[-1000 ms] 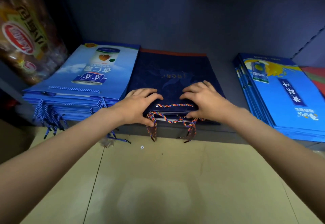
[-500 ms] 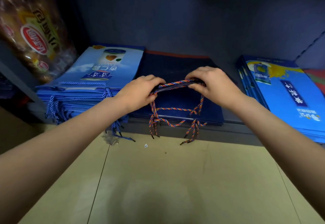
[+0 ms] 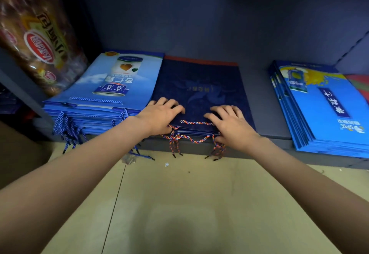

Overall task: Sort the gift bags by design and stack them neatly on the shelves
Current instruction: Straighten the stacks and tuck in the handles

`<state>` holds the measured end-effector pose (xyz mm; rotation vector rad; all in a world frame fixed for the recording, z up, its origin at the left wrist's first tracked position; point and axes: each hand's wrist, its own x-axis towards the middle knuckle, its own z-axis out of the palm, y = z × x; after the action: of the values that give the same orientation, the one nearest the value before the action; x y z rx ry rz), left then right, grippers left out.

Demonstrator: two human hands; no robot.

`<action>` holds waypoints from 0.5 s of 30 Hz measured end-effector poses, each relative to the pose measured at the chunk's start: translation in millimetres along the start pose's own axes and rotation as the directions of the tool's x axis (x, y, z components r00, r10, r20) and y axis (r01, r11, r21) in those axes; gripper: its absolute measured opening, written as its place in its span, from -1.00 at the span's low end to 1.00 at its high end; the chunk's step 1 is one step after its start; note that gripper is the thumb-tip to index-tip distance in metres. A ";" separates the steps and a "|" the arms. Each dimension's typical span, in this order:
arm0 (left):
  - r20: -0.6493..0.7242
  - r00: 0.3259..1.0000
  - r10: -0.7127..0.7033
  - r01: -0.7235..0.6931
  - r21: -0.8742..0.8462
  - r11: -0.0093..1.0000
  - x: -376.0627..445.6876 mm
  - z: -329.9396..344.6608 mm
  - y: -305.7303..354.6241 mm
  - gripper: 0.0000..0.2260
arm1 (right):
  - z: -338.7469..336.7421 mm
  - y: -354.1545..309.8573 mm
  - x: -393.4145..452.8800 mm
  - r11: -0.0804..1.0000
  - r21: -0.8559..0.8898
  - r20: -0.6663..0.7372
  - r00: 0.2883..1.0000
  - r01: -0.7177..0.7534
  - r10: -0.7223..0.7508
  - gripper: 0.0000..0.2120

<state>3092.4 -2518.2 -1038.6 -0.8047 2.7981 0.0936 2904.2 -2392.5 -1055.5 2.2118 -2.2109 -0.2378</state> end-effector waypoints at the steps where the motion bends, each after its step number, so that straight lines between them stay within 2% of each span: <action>1: 0.012 1.000 -0.005 0.006 -0.037 0.999 0.7 -1.2 -0.3 -0.42 | -4.7 2.4 1.8 1.000 -0.010 0.000 1.000 -0.002 0.002 -0.28; 4: 0.014 1.000 -0.018 0.019 -0.044 0.999 2.0 -2.1 -0.1 -0.38 | -21.4 7.1 4.2 1.000 0.006 -0.029 0.999 0.013 -0.013 -0.40; 8: -0.051 0.999 -0.020 0.023 0.052 0.998 5.1 -7.5 0.1 -0.28 | -43.3 13.0 10.0 0.988 0.146 -0.159 0.985 -0.046 0.070 -0.49; 12: -0.058 0.997 -0.055 0.054 -0.024 0.998 7.6 -21.7 -0.5 -0.32 | -58.2 17.5 18.4 0.983 0.182 -0.295 0.953 -0.019 0.073 -0.59; 15: -0.099 0.993 -0.062 0.058 -0.045 0.997 6.3 -23.0 0.1 -0.39 | -58.0 17.0 16.3 0.989 0.142 -0.389 0.921 0.036 0.022 -0.65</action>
<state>3082.5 -2524.2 -1017.7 -0.9274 2.8719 0.1049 2893.6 -2414.8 -998.0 2.1008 -2.0553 0.3493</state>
